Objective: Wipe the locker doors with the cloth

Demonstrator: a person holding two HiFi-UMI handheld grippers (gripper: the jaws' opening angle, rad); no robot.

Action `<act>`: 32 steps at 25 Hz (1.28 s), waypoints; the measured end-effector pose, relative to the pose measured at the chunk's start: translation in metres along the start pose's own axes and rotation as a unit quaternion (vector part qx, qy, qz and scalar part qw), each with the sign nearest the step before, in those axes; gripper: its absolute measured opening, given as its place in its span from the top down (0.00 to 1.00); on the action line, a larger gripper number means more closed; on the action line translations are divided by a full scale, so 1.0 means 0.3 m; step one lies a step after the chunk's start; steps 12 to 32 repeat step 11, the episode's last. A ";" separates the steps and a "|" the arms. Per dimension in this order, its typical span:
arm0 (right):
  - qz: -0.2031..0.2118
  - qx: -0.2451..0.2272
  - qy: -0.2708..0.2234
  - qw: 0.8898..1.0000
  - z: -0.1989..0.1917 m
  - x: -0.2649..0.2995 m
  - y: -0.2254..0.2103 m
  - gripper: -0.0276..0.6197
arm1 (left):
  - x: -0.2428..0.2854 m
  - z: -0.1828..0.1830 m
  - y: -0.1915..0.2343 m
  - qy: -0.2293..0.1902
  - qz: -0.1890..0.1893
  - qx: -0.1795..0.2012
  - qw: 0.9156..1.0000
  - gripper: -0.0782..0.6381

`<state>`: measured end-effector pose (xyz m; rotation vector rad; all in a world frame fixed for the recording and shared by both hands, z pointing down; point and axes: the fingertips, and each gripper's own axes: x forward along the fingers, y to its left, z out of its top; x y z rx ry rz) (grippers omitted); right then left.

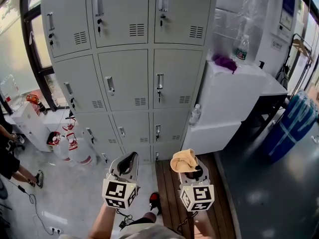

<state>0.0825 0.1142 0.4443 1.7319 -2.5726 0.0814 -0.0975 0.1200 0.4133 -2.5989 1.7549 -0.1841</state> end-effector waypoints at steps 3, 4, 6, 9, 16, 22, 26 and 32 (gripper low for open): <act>0.000 0.000 0.001 1.000 -0.005 0.005 -0.001 0.67 | 0.009 -0.001 0.003 0.001 -0.001 0.000 1.000 0.86; 0.000 -0.001 0.002 1.000 -0.006 0.005 -0.002 0.67 | 0.010 0.000 0.003 0.000 -0.002 0.000 1.000 0.86; 0.000 -0.001 0.003 1.000 -0.008 0.004 -0.002 0.67 | 0.009 0.001 0.001 0.000 -0.001 0.000 1.000 0.86; 0.000 0.000 0.002 1.000 -0.008 0.005 -0.003 0.67 | 0.011 0.002 0.001 0.000 -0.001 0.000 1.000 0.86; 0.000 0.001 0.002 1.000 -0.008 0.007 -0.004 0.67 | 0.013 0.001 0.001 0.000 -0.002 0.000 1.000 0.86; 0.000 0.001 0.002 1.000 -0.008 0.007 -0.004 0.67 | 0.013 0.001 0.001 0.000 -0.002 0.000 1.000 0.86; 0.000 0.001 0.002 1.000 -0.008 0.007 -0.004 0.67 | 0.013 0.001 0.001 0.000 -0.002 0.000 1.000 0.86; 0.000 0.001 0.002 1.000 -0.008 0.007 -0.004 0.67 | 0.013 0.001 0.001 0.000 -0.002 0.000 1.000 0.86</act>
